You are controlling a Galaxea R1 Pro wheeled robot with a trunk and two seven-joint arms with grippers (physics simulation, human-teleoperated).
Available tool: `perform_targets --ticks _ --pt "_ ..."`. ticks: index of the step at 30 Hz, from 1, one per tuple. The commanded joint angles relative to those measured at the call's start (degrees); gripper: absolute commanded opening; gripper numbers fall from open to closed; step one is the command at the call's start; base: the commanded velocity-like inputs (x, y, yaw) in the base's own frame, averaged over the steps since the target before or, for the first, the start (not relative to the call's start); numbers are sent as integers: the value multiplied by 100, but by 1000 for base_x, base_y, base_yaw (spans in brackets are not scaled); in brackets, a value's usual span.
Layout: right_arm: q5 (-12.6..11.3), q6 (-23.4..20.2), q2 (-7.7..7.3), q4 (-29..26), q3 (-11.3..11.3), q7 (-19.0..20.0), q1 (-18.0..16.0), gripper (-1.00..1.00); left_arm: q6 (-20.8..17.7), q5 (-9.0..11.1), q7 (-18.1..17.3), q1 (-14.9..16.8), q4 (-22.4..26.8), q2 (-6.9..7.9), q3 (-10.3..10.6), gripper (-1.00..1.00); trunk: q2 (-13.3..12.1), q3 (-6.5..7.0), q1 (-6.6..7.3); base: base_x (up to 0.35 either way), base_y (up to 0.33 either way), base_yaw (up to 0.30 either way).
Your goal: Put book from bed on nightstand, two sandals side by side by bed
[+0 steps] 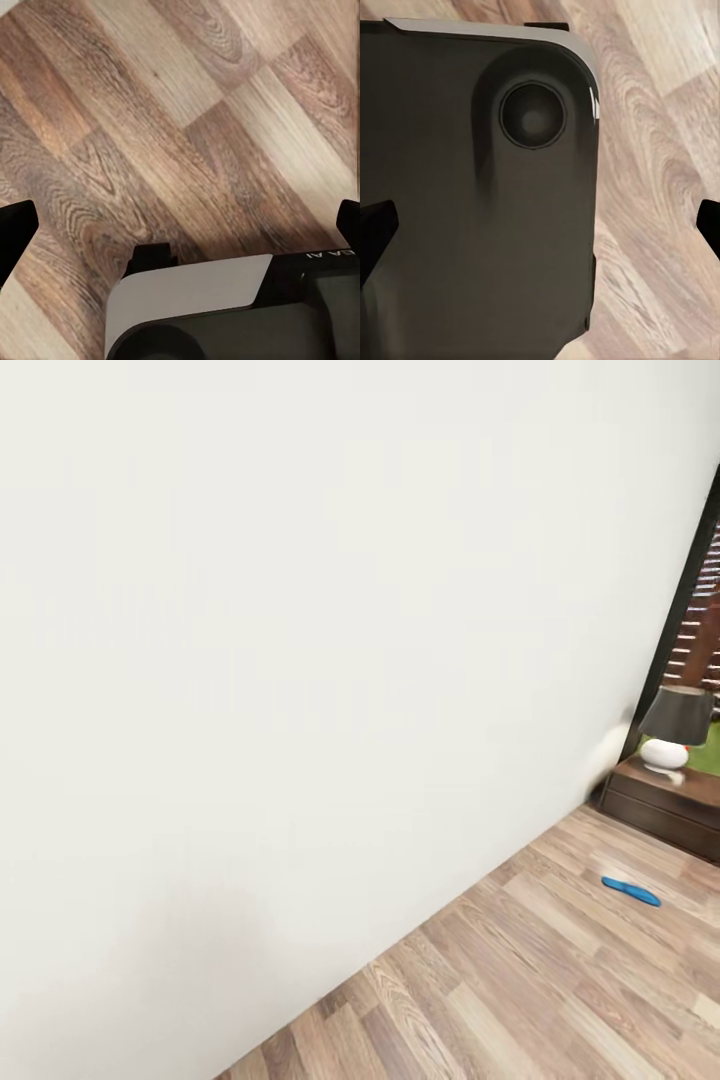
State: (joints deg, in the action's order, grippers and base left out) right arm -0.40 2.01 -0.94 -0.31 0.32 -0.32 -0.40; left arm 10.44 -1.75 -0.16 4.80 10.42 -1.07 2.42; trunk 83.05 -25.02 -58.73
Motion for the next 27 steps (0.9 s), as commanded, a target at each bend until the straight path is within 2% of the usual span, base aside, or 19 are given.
perform_targets --ticks 1,27 --pt "-4 19 0 5 3 -3 -4 100 20 -18 7 3 -3 2 22 100 3 -6 0 0 0 -255" --pt "-4 19 -2 13 3 -3 -4 100 20 -18 7 -5 -4 9 22 100 3 -6 0 0 0 -255"
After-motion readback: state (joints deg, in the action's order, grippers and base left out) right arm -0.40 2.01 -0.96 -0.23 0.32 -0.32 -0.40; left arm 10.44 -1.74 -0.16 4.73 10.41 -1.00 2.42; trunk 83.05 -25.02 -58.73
